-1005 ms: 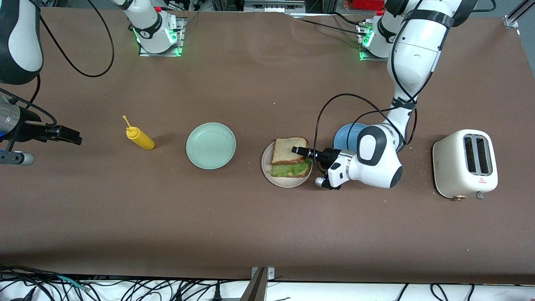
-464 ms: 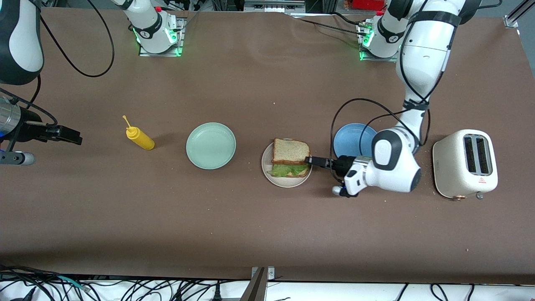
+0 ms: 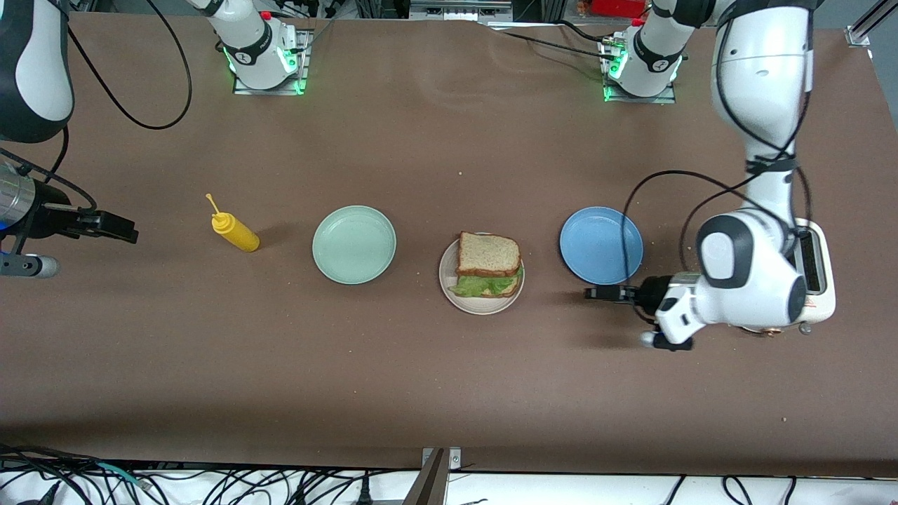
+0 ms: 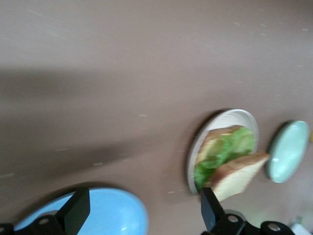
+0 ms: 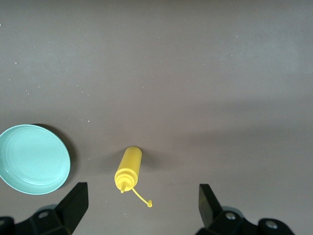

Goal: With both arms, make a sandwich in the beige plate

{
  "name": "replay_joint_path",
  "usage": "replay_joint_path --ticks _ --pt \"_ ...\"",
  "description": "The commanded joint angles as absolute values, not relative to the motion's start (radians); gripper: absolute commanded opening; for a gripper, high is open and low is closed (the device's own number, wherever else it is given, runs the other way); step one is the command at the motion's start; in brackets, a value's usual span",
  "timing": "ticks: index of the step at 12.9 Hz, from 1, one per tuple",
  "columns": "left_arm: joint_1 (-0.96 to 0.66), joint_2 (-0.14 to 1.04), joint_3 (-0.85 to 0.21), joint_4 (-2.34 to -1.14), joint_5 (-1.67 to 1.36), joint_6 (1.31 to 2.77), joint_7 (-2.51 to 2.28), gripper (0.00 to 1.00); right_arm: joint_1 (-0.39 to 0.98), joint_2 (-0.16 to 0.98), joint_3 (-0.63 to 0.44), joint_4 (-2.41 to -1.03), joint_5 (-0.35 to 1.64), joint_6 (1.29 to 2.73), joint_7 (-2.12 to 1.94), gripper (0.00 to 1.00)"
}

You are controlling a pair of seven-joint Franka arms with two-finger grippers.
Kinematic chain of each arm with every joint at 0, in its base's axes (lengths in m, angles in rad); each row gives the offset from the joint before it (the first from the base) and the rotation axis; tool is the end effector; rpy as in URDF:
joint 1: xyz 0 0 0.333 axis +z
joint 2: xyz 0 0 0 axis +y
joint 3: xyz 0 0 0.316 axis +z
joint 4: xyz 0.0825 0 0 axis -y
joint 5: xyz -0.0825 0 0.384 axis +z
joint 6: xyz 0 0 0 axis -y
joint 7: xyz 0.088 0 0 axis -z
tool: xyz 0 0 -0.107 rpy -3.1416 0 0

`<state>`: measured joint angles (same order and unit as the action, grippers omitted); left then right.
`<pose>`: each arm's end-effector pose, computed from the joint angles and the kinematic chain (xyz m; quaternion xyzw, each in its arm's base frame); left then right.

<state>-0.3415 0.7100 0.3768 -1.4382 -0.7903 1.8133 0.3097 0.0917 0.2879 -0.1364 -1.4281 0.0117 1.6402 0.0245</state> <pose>0.6952 -0.0825 0.2809 0.9627 -0.0097 -0.0863 0.2562 0.6397 -0.0164 0.5267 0.9987 -0.0331 -0.0367 0.0132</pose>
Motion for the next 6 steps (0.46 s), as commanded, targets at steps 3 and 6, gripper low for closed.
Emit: replay_joint_path --ticks 3,6 --pt "-0.348 0.647 0.465 -1.451 -0.649 1.787 0.287 1.00 0.084 0.267 -0.129 -1.454 0.000 1.655 0.021 1.00" --pt "-0.348 0.603 0.518 -1.436 -0.499 1.766 0.293 1.00 0.084 0.268 -0.129 -1.454 0.000 1.655 0.021 1.00"
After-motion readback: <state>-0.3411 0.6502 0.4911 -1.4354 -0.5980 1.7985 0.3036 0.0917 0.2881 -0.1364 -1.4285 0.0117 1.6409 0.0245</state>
